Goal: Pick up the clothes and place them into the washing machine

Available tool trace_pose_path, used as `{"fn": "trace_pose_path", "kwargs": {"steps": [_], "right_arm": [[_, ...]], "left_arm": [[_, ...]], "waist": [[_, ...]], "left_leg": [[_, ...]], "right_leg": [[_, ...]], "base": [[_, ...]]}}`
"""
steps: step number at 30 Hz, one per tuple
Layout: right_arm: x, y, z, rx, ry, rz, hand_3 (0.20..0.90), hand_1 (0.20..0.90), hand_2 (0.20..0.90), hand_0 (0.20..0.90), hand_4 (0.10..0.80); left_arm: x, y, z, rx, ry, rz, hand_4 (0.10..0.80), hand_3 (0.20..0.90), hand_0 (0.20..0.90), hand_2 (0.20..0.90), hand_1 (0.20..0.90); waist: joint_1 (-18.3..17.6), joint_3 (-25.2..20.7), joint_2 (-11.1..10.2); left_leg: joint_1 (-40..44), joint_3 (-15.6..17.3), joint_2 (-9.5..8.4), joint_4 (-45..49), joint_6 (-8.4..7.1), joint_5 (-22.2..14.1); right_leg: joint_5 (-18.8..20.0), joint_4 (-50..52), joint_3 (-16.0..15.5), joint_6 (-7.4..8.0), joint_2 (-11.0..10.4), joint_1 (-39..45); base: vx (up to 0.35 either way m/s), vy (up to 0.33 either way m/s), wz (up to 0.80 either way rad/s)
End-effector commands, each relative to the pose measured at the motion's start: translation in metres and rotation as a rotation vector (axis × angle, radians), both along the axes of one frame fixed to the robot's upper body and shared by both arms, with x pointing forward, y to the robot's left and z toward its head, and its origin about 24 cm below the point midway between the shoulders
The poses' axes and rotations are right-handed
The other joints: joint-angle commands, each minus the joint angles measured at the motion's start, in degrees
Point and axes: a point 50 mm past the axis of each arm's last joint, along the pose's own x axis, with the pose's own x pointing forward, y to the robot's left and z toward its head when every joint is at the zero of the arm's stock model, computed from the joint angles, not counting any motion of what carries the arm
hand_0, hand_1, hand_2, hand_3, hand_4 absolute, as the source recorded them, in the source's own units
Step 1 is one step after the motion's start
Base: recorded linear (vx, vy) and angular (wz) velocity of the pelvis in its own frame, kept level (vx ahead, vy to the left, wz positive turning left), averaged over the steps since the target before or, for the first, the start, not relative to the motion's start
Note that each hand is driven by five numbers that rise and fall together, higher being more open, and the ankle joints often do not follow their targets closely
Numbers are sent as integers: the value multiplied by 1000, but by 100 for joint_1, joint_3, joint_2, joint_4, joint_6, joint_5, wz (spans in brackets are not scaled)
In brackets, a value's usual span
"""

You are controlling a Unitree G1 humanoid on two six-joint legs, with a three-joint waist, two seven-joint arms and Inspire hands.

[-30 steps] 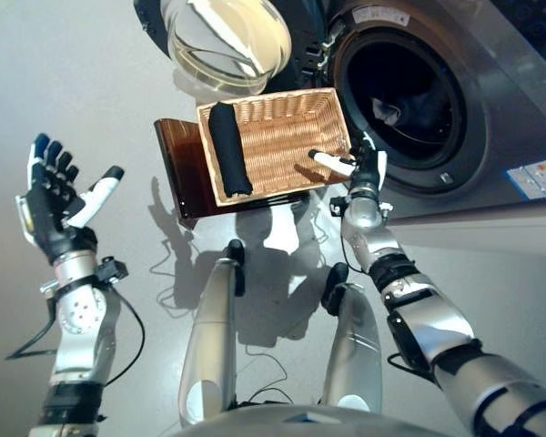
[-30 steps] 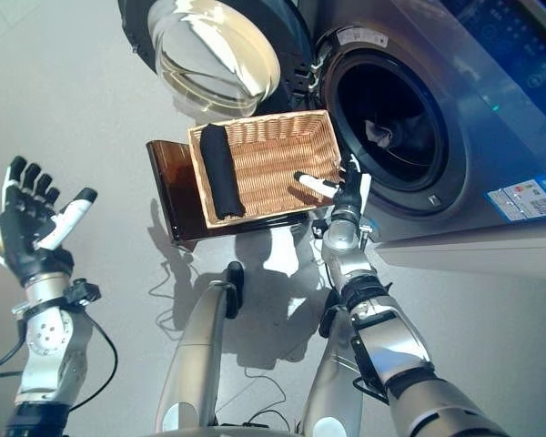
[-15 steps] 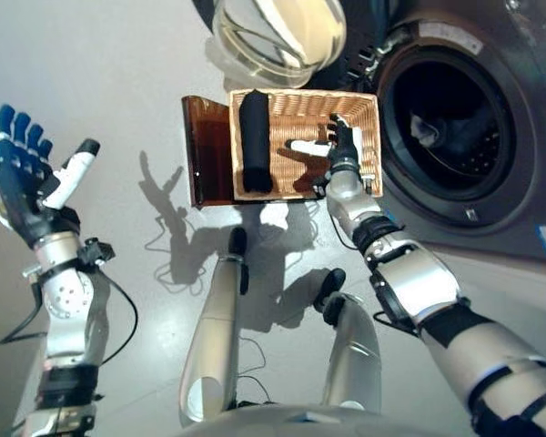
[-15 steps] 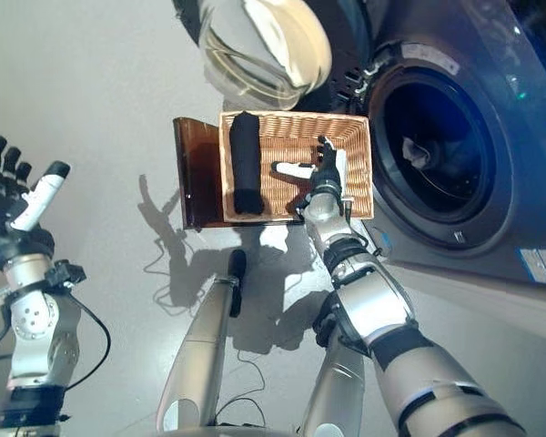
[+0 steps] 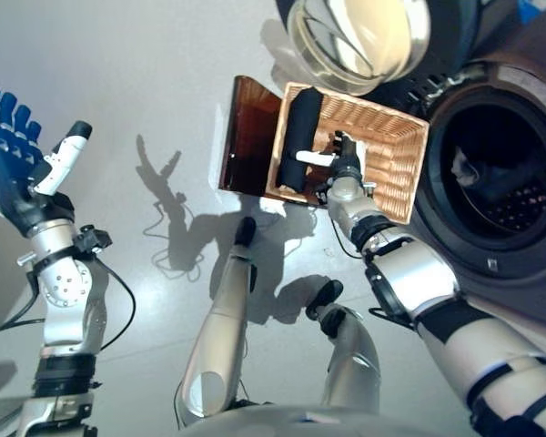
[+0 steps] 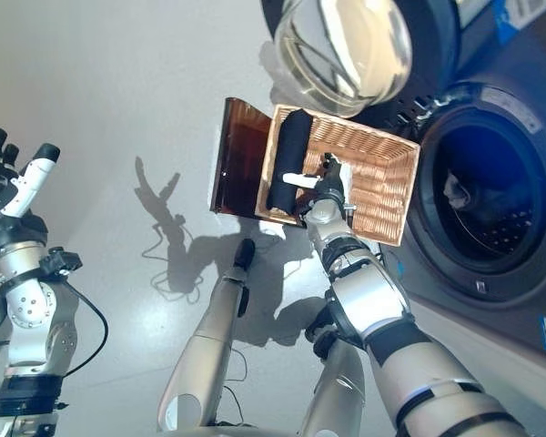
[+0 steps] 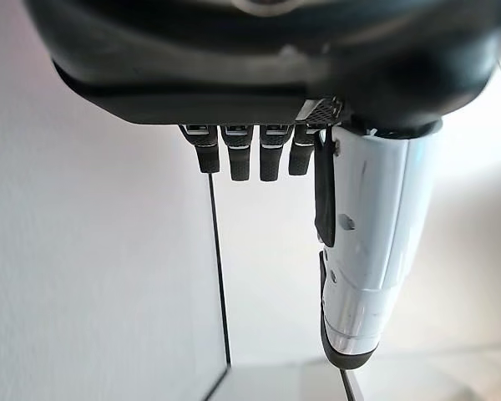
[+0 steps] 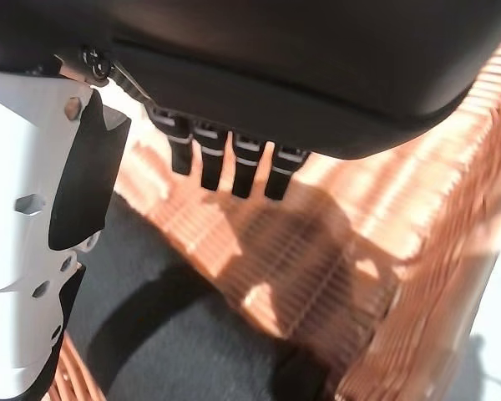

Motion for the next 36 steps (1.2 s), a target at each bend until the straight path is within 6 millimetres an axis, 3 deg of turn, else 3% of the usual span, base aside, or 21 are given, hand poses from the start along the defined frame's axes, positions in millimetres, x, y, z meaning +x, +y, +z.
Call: {"fn": "trace_pose_path", "kwargs": {"steps": [1,7,8,9,10,15,20,28,36], "right_arm": [[14,-16,61,-10,-208,-62,900,900,900,900,800],[16,-17,68,-3,-221,-77,900,900,900,900,800],[16,-20,70,-9,-222,-86,798,798,798,798,727],[16,-21,72,-6,-223,-96,442,442,442,442,473],[16,-25,71,-2,-215,-110,200,200,200,200,300],[12,-43,60,15,-166,-182,200,200,200,200,300],[10,-48,55,50,-158,-211,200,200,200,200,300],[7,-69,58,117,-209,-282,200,200,200,200,300],[-1,-77,41,232,-273,-320,200,200,200,200,300]], "left_arm": [[-13,-8,63,167,-320,3,800,900,900,900,900],[-12,-14,73,178,-366,-11,800,900,900,900,900],[-12,-14,74,180,-367,-8,800,900,900,900,900],[-12,-14,73,175,-369,-10,800,900,900,900,900],[-13,-13,72,168,-366,-9,800,900,900,900,900],[-11,-15,72,169,-363,-20,800,900,900,900,900],[-11,-15,74,172,-369,-17,800,900,900,900,900],[-10,-11,68,183,-332,-18,800,900,900,900,900],[-9,-3,48,150,-241,-25,800,900,900,900,900]], "waist": [[346,374,-10],[500,491,-102],[533,486,-133],[554,484,-158],[574,484,-186],[628,427,-220],[604,399,-222],[436,344,-175],[64,238,-117]], "left_leg": [[-389,441,-382,627,-135,-1029],[-608,257,-487,533,-166,-921],[-640,222,-505,502,-178,-900],[-665,199,-520,486,-187,-883],[-684,180,-525,461,-195,-867],[-679,120,-558,354,-216,-806],[-636,124,-536,297,-211,-769],[-386,250,-406,241,-178,-769],[121,545,-242,49,-155,-689]], "right_leg": [[-3,-773,-115,-159,308,529],[-140,-664,-361,-175,334,398],[-158,-680,-397,-176,341,395],[-157,-691,-431,-173,346,383],[-157,-711,-471,-165,345,385],[-192,-745,-605,-164,327,419],[-160,-752,-597,-175,331,406],[-15,-837,-406,-175,330,470],[236,-1180,-47,-171,365,763]], "base": [[55,-66,35],[60,-63,25],[51,-50,31],[53,-45,31],[45,-54,27],[30,-22,14],[-10,27,9],[-44,45,-8],[-64,47,-29]]}}
